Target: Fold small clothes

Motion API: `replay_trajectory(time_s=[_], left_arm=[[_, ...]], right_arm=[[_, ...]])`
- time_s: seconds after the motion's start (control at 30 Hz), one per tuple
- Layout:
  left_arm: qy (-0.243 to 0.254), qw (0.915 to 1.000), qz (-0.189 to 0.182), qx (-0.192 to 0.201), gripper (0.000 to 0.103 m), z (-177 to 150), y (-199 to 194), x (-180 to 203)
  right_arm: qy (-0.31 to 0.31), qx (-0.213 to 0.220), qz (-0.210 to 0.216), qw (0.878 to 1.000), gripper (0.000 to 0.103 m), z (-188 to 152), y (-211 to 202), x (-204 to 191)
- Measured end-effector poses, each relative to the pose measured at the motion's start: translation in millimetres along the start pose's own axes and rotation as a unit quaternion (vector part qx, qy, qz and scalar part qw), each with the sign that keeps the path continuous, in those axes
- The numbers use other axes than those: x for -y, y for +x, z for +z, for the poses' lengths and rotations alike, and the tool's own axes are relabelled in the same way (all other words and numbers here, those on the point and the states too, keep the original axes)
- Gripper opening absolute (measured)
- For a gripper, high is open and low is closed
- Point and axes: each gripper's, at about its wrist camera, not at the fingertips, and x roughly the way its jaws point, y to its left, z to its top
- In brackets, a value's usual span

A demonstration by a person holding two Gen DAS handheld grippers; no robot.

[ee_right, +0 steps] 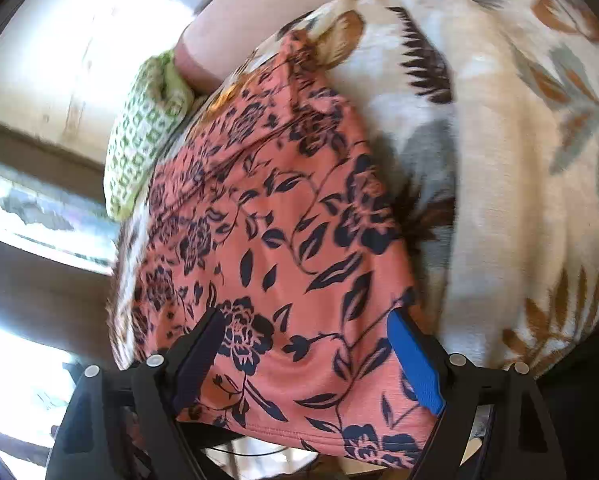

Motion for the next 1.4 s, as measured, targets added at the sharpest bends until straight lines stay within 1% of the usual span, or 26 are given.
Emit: replay_trajectory(time_s=[0.03, 0.07, 0.13, 0.17, 0.23, 0.33, 0.43, 0.47, 0.5, 0.53, 0.57, 0.67, 0.77, 0.8, 0.83, 0.87, 0.9, 0.97, 1.03, 1.07, 1.13, 1.17, 1.2, 1.3, 1.33, 1.4], left_arm=[[-0.001, 1.0000, -0.009, -0.002, 0.093, 0.8, -1.4, -1.2], [0.003, 0.9999, -0.016, -0.003, 0.083, 2.6, -1.8, -0.2], [0.015, 0.9995, -0.025, -0.011, 0.071, 3.4, -1.7, 5.0], [0.019, 0.9992, -0.031, -0.014, 0.068, 3.6, -1.0, 7.4], [0.028, 0.9985, -0.043, -0.019, 0.068, 4.2, 2.5, 14.7], [0.034, 0.9981, -0.041, -0.029, 0.068, 6.9, 10.4, 21.1], [0.034, 0.9979, -0.049, -0.026, 0.068, 10.2, 12.3, 24.1], [0.035, 0.9978, -0.052, -0.025, 0.065, 10.4, 12.0, 24.9], [0.036, 0.9977, -0.052, -0.023, 0.059, 10.8, 11.9, 26.0], [0.039, 0.9976, -0.052, -0.023, 0.042, 12.9, 14.0, 28.4], [0.042, 0.9974, -0.053, -0.026, 0.031, 12.7, 15.3, 29.8], [0.052, 0.9968, -0.056, -0.022, 0.020, 10.5, 14.3, 31.8], [0.057, 0.9951, -0.078, -0.019, 0.021, 8.3, 10.9, 31.8], [0.055, 0.9949, -0.082, -0.021, 0.024, 7.7, 9.9, 30.0], [0.051, 0.9945, -0.088, -0.025, 0.034, 8.5, 11.9, 28.8], [0.045, 0.9937, -0.098, -0.030, 0.041, 9.3, 14.4, 27.3], [0.039, 0.9930, -0.108, -0.030, 0.042, 9.6, 14.8, 26.2], [0.037, 0.9923, -0.115, -0.027, 0.042, 10.0, 14.9, 26.5], [0.043, 0.9920, -0.116, -0.025, 0.040, 9.3, 14.4, 28.6], [0.048, 0.9917, -0.117, -0.025, 0.029, 9.0, 14.2, 30.8], [0.057, 0.9906, -0.122, -0.026, 0.017, 8.2, 15.2, 35.3], [0.062, 0.9901, -0.124, -0.024, 0.016, 7.6, 14.3, 37.3], [0.066, 0.9896, -0.126, -0.022, 0.015, 7.6, 13.3, 38.9], [0.075, 0.9879, -0.135, -0.020, 0.014, 7.7, 12.0, 42.5], [0.073, 0.9877, -0.136, -0.025, 0.016, 8.1, 13.8, 42.2], [0.062, 0.9875, -0.138, -0.045, 0.023, 8.4, 21.6, 40.1]], right_arm=[[0.010, 0.000, 0.009, 1.000, 0.086, 0.6, -0.6, 4.7], [0.018, 0.000, 0.017, 1.000, 0.086, 0.9, 0.0, 8.4], [0.031, -0.001, 0.026, 0.999, 0.086, 0.7, 3.2, 13.1], [0.034, -0.003, 0.028, 0.999, 0.086, -0.2, 6.0, 14.6], [0.034, -0.005, 0.027, 0.999, 0.086, -2.2, 10.3, 15.3], [0.022, -0.001, 0.025, 0.999, 0.086, -5.0, 12.2, 13.4], [0.021, 0.000, 0.035, 0.999, 0.086, -5.1, 12.3, 17.5], [0.027, 0.002, 0.042, 0.999, 0.086, -5.4, 11.9, 20.5], [0.032, 0.004, 0.048, 0.998, 0.086, -5.5, 11.6, 22.9], [0.036, 0.005, 0.053, 0.998, 0.086, -5.7, 11.3, 25.2], [0.039, 0.006, 0.057, 0.998, 0.086, -6.0, 11.2, 26.6], [0.044, 0.006, 0.063, 0.997, 0.086, -5.4, 9.8, 28.5], [0.058, 0.002, 0.070, 0.996, 0.086, -3.7, 3.9, 30.9], [0.062, 0.005, 0.074, 0.995, 0.086, -2.8, 0.7, 32.7], [0.065, 0.008, 0.075, 0.995, 0.086, -2.4, -1.9, 33.3], [0.068, 0.015, 0.074, 0.995, 0.086, -1.5, -7.7, 35.4], [0.069, 0.022, 0.071, 0.995, 0.086, -0.8, -12.8, 37.0], [0.071, 0.031, 0.060, 0.995, 0.086, 1.4, -19.8, 39.3], [0.074, 0.028, 0.040, 0.996, 0.086, 2.8, -21.9, 42.8], [0.078, 0.023, 0.035, 0.996, 0.086, 2.0, -20.7, 44.6], [0.089, 0.009, 0.058, 0.994, 0.086, -1.8, -14.0, 46.1], [0.093, 0.000, 0.073, 0.993, 0.085, -3.8, -9.4, 45.4], [0.093, -0.008, 0.076, 0.993, 0.084, -5.9, -4.8, 43.8], [0.075, -0.018, 0.038, 0.996, 0.079, -10.5, 4.5, 37.8], [0.067, -0.017, 0.033, 0.997, 0.078, -11.2, 3.9, 36.1], [0.058, -0.020, 0.023, 0.998, 0.071, -11.9, 2.5, 35.3]])
